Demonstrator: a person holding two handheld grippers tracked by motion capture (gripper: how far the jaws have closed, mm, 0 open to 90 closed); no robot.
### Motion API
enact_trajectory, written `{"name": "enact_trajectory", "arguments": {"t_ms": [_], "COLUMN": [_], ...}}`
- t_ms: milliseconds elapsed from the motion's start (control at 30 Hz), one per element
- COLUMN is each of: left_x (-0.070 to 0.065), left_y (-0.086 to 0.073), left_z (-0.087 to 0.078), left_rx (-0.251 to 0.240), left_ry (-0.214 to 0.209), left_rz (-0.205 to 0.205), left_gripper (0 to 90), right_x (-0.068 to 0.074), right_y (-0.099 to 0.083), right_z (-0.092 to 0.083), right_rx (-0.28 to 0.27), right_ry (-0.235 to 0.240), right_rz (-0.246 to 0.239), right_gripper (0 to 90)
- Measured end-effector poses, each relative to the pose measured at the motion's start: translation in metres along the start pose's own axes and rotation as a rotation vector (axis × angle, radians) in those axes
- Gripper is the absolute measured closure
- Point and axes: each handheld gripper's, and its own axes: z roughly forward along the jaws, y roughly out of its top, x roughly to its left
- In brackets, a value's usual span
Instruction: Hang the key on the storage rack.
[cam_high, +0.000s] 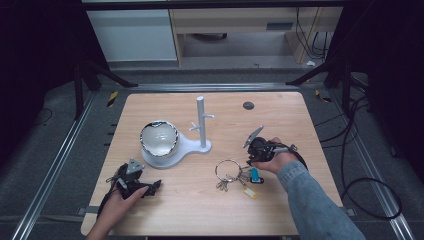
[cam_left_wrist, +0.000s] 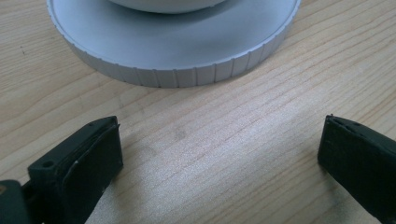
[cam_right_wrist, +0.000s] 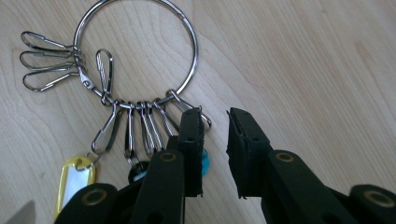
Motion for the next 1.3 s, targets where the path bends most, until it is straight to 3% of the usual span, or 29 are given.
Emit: {"name": "enact_trajectory", "arguments": {"t_ms": [100, 233, 500, 867, 1000, 1167, 1300], "left_x": [0.0, 0.0, 0.0, 0.0, 0.0, 0.0, 0.0], "left_y": [0.0, 0.0, 0.0, 0.0, 0.0, 0.0, 0.0], "left_z": [0.0, 0.0, 0.0, 0.0, 0.0, 0.0, 0.0], "left_rx": [0.0, 0.0, 0.0, 0.0, 0.0, 0.0, 0.0], "left_ry": [0.0, 0.0, 0.0, 0.0, 0.0, 0.0, 0.0], "left_rz": [0.001, 0.003, 0.001, 0.0, 0.0, 0.0, 0.001], "left_gripper": [0.0, 0.0, 0.0, 0.0, 0.0, 0.0, 0.0], "right_x": [0.003, 0.003, 0.003, 0.005, 0.005, -0.003, -0.005], "right_y": [0.011, 0.02, 0.021, 0.02, 0.018, 0.015, 0.016], "right_z": [0.011, 0.019, 0.029, 0.032, 0.032, 0.017, 0.002], "right_rx": [0.052, 0.102, 0.168, 0.193, 0.175, 0.067, -0.003], "right_ry": [0.013, 0.037, 0.077, 0.106, 0.1, 0.125, 0.132], "right_rz": [-0.061, -0.098, -0.138, -0.105, -0.089, 0.005, 0.027], "right_gripper": [71.9, 70.7, 75.3, 88.1, 88.5, 88.6, 88.6]}}
